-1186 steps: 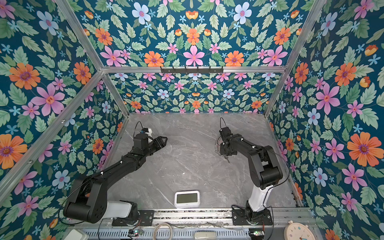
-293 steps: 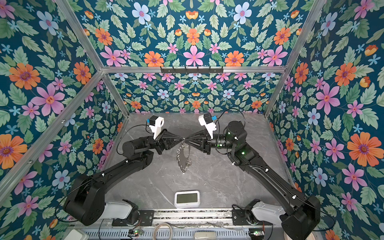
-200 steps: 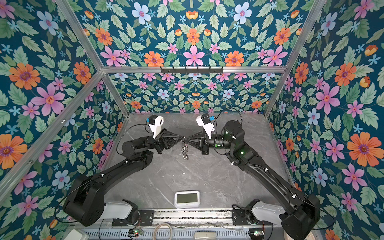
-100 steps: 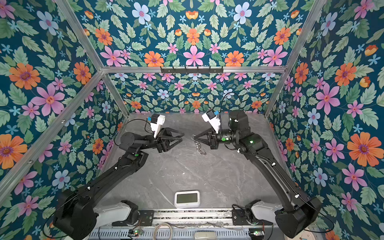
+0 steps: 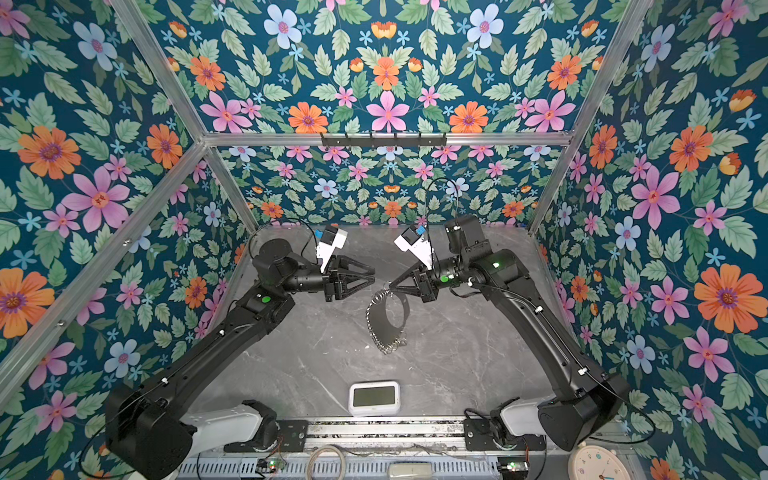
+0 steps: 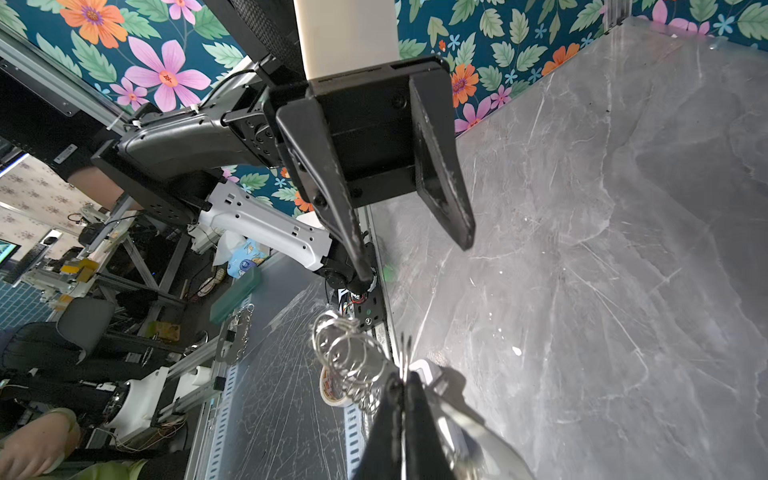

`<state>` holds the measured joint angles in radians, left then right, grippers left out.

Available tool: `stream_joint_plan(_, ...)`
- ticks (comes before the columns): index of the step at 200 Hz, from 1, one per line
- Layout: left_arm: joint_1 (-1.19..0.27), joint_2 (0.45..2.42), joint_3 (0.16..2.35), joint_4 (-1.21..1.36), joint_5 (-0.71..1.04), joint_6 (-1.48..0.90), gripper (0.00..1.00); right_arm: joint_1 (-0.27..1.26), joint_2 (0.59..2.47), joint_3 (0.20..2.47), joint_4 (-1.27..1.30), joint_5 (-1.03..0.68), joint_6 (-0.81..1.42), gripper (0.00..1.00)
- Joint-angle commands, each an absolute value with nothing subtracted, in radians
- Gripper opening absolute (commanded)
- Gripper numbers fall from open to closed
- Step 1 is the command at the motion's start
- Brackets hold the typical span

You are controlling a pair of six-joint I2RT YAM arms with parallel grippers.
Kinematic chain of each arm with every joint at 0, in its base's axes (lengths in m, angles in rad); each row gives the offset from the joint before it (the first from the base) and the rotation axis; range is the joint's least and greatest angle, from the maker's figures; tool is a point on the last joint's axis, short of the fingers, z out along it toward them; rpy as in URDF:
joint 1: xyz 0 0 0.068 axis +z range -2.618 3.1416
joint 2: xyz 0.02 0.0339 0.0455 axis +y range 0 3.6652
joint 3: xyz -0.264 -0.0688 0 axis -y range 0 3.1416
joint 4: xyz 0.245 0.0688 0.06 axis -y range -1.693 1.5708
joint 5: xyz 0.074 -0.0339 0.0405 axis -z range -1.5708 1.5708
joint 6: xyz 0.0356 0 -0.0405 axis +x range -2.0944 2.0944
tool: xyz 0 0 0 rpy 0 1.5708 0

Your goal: Remove the keys from the keyring

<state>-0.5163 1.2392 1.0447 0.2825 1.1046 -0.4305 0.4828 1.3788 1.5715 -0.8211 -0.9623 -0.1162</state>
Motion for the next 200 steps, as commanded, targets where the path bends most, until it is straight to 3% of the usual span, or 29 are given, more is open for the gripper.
stream_joint_plan(1, -0.536, 1.252, 1.078, 0.151, 1.116, -0.323, 0.43, 0.504, 1.401, 1.608, -0.873, -0.937, -0.168, 0.00)
stream_joint_plan(28, -0.555, 1.267, 1.109, 0.063, 1.106, -0.258, 0.37, 0.511, 1.422, 1.638, -0.883, -0.923, -0.175, 0.00)
stream_joint_plan(73, -0.566, 1.249, 1.101, 0.061, 1.109, -0.243, 0.18, 0.511, 1.443, 1.669, -0.891, -0.905, -0.177, 0.00)
stream_joint_plan(128, -0.566, 1.239, 1.078, 0.129, 1.100, -0.259, 0.06, 0.522, 1.470, 1.690, -0.881, -0.898, -0.161, 0.00)
stream_joint_plan(140, -0.566, 1.241, 1.067, 0.168, 1.101, -0.280, 0.00, 0.526, 1.472, 1.692, -0.868, -0.890, -0.148, 0.00)
stream_joint_plan(189, -0.566, 1.229, 0.997, 0.359, 1.060, -0.374, 0.00, 0.535, 1.432, 1.632, -0.727, -0.873, -0.052, 0.00)
stream_joint_plan(200, -0.566, 1.222, 0.974, 0.419, 1.052, -0.400, 0.00, 0.538, 1.409, 1.597, -0.666, -0.870, -0.016, 0.11)
